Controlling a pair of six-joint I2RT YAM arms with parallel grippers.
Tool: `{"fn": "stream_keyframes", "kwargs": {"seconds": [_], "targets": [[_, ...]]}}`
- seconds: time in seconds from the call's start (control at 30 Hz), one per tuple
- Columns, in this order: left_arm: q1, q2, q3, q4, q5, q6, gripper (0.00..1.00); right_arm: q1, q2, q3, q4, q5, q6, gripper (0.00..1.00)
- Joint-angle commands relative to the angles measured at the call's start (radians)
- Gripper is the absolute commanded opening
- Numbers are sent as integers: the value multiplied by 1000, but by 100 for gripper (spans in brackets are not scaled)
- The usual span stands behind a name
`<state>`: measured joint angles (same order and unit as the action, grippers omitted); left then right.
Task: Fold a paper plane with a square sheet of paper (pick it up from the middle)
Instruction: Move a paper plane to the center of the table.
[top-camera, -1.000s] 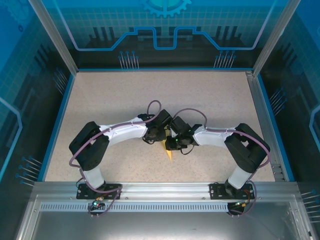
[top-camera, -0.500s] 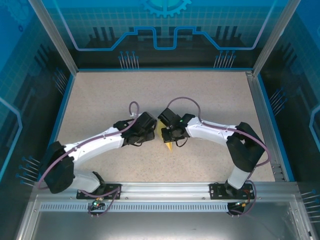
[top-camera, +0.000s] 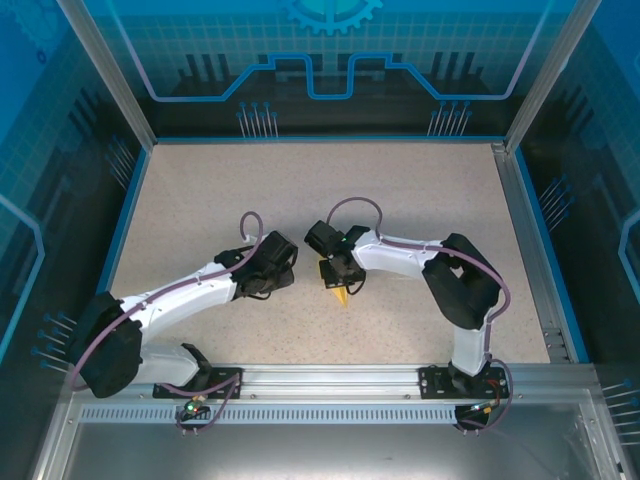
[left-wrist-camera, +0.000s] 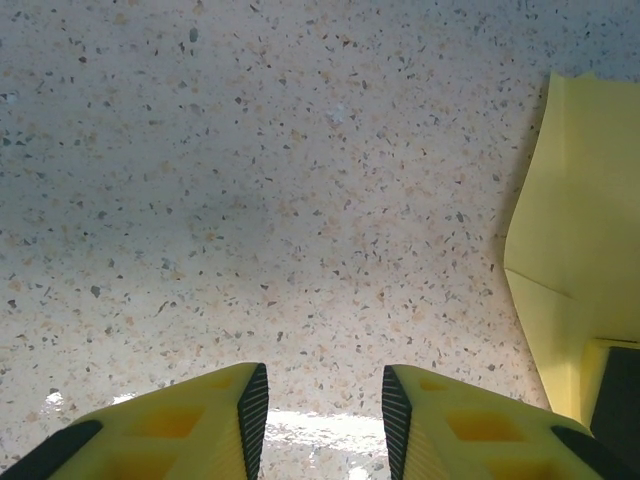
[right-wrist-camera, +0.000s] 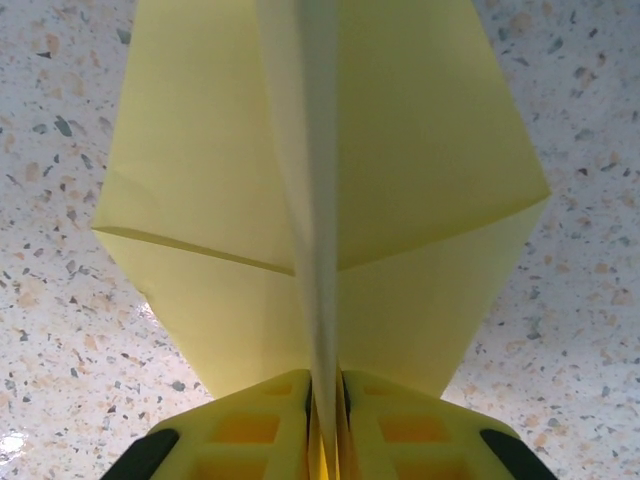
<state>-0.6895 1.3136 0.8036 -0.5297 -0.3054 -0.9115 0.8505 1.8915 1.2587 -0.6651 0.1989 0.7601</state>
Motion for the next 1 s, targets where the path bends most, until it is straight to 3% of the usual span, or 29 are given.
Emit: {"fn": "stream_keyframes", "kwargs": {"seconds": [0.0, 0.5, 0.67, 0.97], "targets": [[11, -3, -8, 20, 15, -2, 39, 13, 20, 19, -16, 3, 28, 16], [10, 26, 2, 13, 25, 1, 39, -6, 72, -21, 37, -33, 45, 18], [10, 30, 4, 11, 28, 2, 40, -8, 34, -10, 36, -38, 58, 11], [10, 22, 13, 7, 34, 9, 40, -14, -32, -2, 25, 18, 138, 14]]}}
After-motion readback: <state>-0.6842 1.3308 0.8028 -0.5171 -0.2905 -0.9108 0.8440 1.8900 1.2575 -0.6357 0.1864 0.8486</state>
